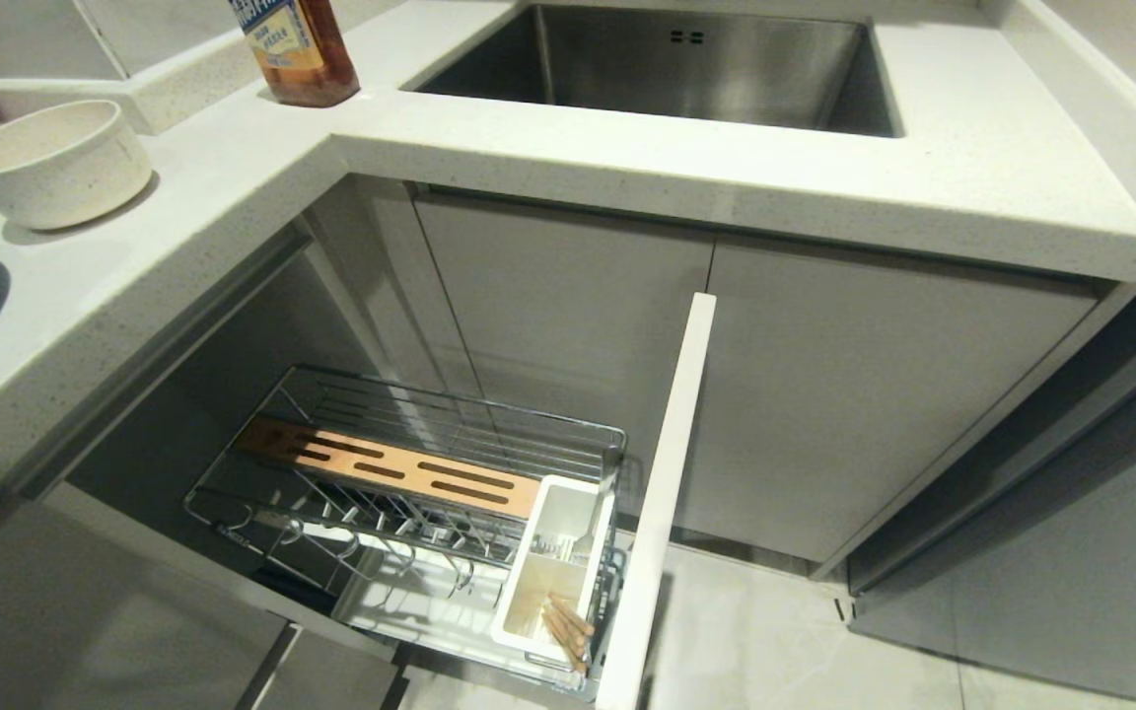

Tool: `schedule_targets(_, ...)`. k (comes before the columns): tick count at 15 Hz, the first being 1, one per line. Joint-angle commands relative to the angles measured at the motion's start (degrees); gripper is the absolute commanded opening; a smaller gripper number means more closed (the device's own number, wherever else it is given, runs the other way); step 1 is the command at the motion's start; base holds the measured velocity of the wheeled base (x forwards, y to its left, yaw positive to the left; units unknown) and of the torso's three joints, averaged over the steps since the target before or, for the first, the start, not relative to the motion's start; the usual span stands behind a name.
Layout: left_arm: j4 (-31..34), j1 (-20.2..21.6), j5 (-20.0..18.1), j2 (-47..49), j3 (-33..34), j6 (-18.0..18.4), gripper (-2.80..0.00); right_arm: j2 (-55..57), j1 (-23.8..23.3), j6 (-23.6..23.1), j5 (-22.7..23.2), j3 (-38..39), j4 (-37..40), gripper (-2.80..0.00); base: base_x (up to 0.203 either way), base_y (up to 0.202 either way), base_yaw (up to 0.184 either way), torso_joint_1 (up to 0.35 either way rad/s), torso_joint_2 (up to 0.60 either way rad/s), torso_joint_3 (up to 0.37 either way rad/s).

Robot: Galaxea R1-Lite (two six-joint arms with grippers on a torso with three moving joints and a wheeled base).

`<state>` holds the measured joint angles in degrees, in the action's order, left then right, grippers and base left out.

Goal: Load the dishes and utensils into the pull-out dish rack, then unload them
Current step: Pick up the chopsticks and place it in the cupboard

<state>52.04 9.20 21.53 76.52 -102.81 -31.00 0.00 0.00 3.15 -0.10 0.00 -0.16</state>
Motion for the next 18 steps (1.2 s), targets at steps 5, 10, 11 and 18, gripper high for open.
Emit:
schedule_targets(5,0.67,1.19,1.16,1.30,0.88,-2.27,0.00,0.09,0.00,0.01,0.01,0.00,-0.02,-2.80,0.000,0.000,0.000,0.000,0.00,0.000)
schedule_targets(10,0.64,2.69,0.80,3.91,3.07,-3.86,0.00,0.09,0.00,0.01,0.01,0.00,-0.02,-2.80,0.000,0.000,0.000,0.000,0.00,0.000)
schedule_targets(11,0.69,2.75,0.75,4.31,3.54,-4.14,0.00,0.00,0.00,0.01,0.01,0.00,-0.02,-2.80,0.000,0.000,0.000,0.000,0.00,0.000)
schedule_targets(18,3.07,2.84,-1.75,5.04,4.29,-5.39,-2.80,0.07,0.00,0.01,0.01,0.00,-0.02,-2.80,0.000,0.000,0.000,0.000,0.00,0.000)
